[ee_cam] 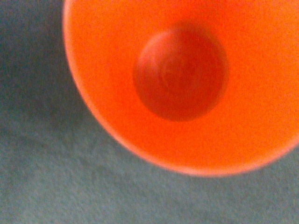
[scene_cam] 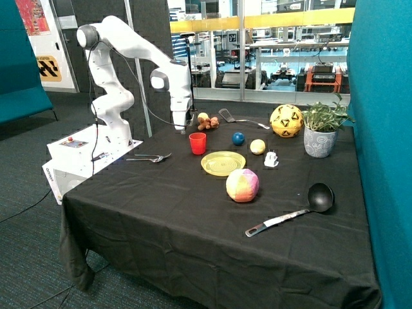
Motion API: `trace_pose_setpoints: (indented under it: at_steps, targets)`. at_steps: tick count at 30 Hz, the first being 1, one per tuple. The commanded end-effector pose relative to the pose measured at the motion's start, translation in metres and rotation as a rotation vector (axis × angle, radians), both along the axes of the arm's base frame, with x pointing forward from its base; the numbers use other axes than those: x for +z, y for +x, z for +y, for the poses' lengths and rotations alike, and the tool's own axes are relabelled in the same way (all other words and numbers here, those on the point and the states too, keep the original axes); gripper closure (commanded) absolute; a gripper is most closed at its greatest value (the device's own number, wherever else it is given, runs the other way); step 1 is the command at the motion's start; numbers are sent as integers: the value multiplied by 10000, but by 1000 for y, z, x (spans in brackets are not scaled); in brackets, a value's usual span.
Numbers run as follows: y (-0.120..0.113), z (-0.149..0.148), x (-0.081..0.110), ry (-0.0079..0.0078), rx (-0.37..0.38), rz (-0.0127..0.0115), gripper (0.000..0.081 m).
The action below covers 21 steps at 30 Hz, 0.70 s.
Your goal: Set the table
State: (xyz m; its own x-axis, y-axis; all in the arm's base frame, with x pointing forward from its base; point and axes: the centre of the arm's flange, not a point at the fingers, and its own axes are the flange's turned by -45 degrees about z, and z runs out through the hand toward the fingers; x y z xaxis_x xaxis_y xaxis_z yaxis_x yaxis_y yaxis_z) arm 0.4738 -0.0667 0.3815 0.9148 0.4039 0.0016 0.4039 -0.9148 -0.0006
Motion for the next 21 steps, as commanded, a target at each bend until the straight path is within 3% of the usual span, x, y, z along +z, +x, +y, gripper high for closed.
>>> trace_pose_setpoints:
  at_steps: [1,21]
  targets:
    - [17,17,6,-12,93,12,499]
    - [66,24,10,-12,-705,13,474]
